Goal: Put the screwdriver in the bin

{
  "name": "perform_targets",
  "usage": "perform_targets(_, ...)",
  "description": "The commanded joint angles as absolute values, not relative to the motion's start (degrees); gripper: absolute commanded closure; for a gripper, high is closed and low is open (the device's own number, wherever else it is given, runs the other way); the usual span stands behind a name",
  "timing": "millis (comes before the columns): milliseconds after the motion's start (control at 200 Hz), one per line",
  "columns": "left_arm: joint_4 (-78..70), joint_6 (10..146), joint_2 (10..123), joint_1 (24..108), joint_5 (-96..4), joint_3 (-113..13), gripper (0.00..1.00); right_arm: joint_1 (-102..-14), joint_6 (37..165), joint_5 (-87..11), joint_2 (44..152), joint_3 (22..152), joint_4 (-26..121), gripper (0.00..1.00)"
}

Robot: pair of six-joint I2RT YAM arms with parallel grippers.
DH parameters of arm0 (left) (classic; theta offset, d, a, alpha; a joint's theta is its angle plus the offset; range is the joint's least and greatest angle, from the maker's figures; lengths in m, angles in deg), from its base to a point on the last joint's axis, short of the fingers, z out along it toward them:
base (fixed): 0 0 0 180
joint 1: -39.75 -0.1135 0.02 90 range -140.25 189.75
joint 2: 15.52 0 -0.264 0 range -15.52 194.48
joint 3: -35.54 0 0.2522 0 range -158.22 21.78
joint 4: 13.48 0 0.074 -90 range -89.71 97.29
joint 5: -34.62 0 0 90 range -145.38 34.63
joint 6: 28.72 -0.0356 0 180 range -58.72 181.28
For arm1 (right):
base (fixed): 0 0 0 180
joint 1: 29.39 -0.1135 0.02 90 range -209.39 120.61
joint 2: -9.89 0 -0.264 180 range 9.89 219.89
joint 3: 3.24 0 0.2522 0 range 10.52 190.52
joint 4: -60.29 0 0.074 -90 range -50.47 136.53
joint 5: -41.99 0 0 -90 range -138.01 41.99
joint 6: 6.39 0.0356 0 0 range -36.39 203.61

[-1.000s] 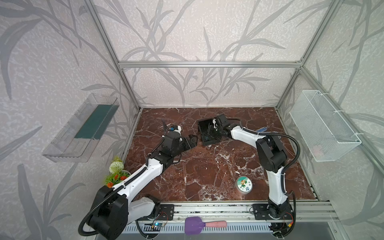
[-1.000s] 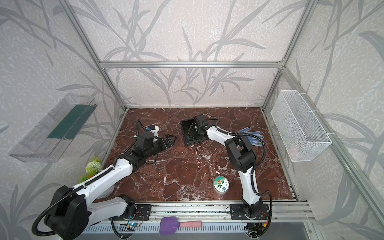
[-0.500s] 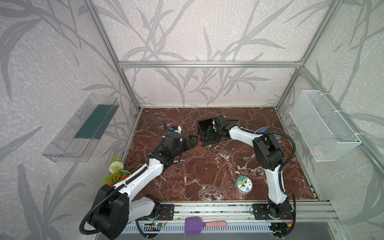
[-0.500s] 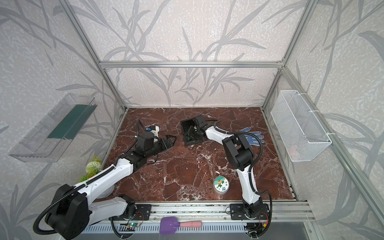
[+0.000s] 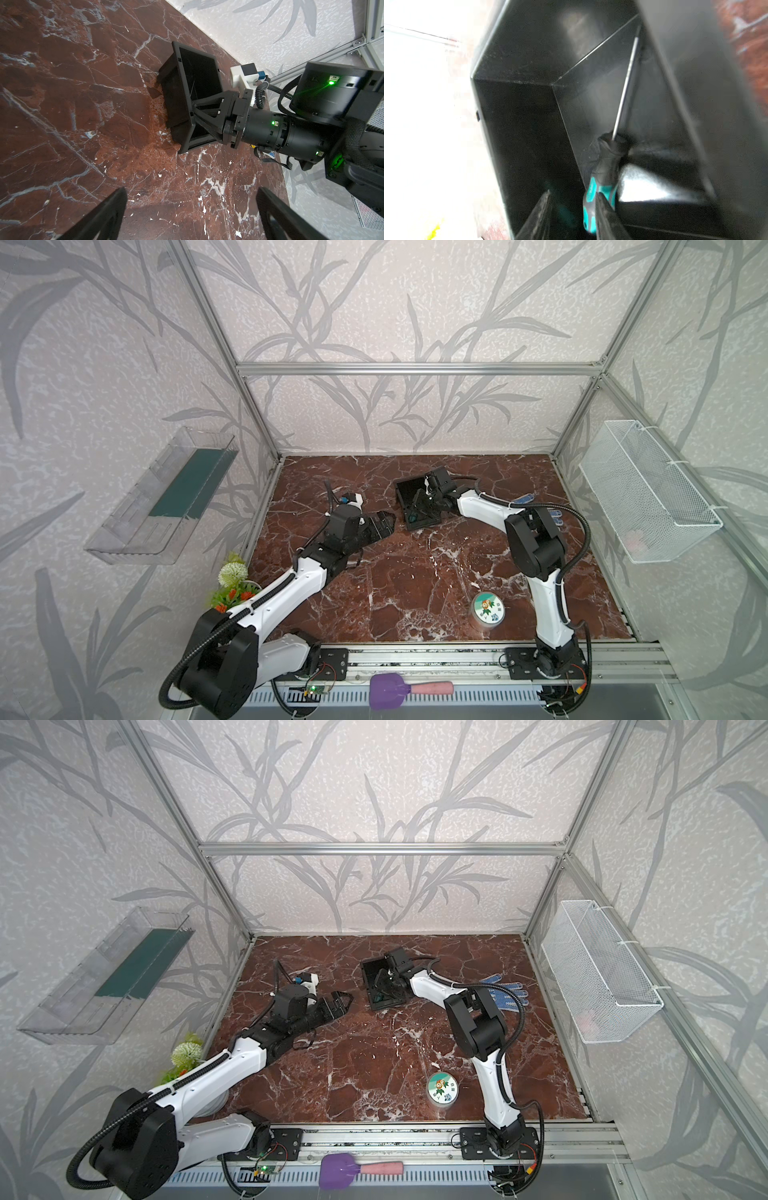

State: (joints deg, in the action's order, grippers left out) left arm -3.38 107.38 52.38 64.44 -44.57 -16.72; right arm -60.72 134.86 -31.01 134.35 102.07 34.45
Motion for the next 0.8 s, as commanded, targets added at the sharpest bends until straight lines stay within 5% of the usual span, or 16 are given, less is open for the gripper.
perform_targets(0, -3.2, 107.1, 50.5, 64.1, -44.9, -16.5, 0.01, -60.7, 134.1, -30.7, 130.8, 102.8, 33.2, 0.63)
perform_targets(400, -0.2, 105.0, 48.5, 64.1, -46.0, -17.7, 0.01, -60.8, 130.2, -32.8, 121.0, 98.8, 32.4, 0.52)
perform_targets(795, 9.0, 96.2, 46.0, 60.0, -54.0, -26.5, 0.01, -59.2, 117.4, -45.9, 103.3, 87.6, 33.1, 0.17)
